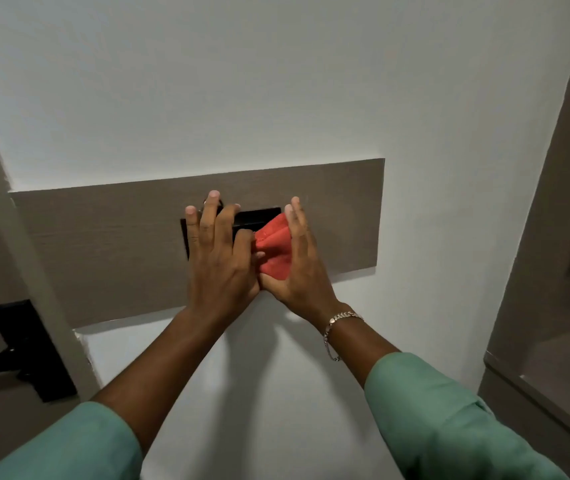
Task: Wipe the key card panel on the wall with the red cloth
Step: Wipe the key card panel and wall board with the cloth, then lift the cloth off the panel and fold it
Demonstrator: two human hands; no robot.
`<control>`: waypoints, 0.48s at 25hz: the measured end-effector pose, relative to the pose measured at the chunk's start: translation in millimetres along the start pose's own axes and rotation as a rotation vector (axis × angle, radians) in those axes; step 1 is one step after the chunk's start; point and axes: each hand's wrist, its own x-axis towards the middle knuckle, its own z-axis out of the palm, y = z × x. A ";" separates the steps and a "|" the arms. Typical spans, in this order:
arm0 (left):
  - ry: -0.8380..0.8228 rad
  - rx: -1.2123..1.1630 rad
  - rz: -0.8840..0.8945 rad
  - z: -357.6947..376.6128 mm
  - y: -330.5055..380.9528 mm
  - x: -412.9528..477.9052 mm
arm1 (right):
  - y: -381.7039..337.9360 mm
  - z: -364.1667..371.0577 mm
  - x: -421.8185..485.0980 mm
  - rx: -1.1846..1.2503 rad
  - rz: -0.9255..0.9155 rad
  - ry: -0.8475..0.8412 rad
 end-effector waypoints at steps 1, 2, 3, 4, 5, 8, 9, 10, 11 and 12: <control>0.028 -0.040 0.028 1.5 11.1 1.3 | 7.3 -11.0 -9.6 0.040 0.049 0.035; 0.060 -0.123 0.053 4.6 24.1 2.2 | 14.1 -23.7 -20.9 0.119 0.131 0.066; 0.085 -0.253 0.060 10.0 41.7 3.3 | 23.3 -39.0 -34.2 0.235 0.241 0.094; 0.091 -0.410 0.038 15.0 60.5 4.7 | 33.5 -54.9 -46.8 0.364 0.351 0.122; 0.070 -0.571 -0.016 22.1 84.1 6.7 | 46.5 -74.4 -60.4 0.477 0.446 0.157; -0.123 -0.953 -0.294 55.2 163.6 12.4 | 96.6 -137.5 -99.5 0.626 0.690 0.277; -0.224 -1.058 -0.404 70.2 196.7 12.1 | 116.8 -161.9 -114.9 0.634 0.761 0.321; -0.313 -1.144 -0.512 84.9 226.1 10.0 | 135.2 -182.8 -129.2 0.637 0.825 0.352; -0.387 -1.216 -0.614 99.9 255.8 6.9 | 153.9 -202.3 -144.1 0.630 0.882 0.380; -0.465 -1.289 -0.723 116.2 290.4 3.4 | 174.8 -223.7 -159.8 0.610 0.933 0.417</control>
